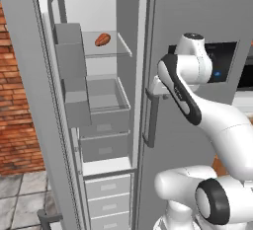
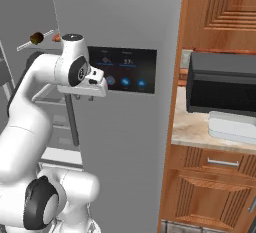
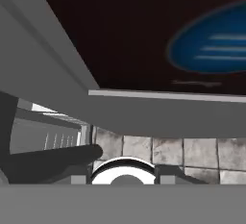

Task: Take the sweet potato and sweet potato out of the freezer and place them in the tupperware container on the counter. Then put the tupperware containing the vegetables back in the freezer.

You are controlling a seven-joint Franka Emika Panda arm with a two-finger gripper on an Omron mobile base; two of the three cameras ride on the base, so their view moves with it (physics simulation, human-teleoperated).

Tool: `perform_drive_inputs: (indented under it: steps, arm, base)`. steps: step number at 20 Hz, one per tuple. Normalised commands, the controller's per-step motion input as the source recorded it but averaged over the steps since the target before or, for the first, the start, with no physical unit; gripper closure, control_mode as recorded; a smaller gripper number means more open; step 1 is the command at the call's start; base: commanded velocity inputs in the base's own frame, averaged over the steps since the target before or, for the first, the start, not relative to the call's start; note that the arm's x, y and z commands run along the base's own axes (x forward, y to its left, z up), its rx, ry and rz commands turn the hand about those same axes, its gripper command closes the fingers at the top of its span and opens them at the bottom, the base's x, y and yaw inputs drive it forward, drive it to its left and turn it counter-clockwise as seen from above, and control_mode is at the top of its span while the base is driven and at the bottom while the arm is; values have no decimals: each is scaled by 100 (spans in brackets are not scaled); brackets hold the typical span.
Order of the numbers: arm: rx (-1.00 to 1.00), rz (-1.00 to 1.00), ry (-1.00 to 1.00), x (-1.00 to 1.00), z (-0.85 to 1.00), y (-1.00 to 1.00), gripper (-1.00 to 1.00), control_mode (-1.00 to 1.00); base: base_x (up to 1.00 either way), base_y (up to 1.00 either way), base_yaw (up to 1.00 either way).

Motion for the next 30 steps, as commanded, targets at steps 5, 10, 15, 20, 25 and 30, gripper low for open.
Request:
perform_drive_inputs:
  steps: [5, 10, 15, 20, 25, 30]
  arm:
    - [0, 1, -18, -36, 19, 12, -100, -100]
    - [0, -1, -45, -78, 95, 0, -100, -100]
    - [0, -2, -32, -63, 46, 0, -100, -100]
    - [0, 0, -19, -46, 1, 0, -100, -100]
    - [0, 0, 0, -2, -1, 0, -100, -100]
    - [0, 0, 0, 0, -4, 3, -100, 100]
  base:
    - [0, 0, 0]
    - [0, 0, 0]
    - [0, 0, 0]
    - [0, 0, 0]
    - [0, 0, 0]
    - [-3, 12, 0]
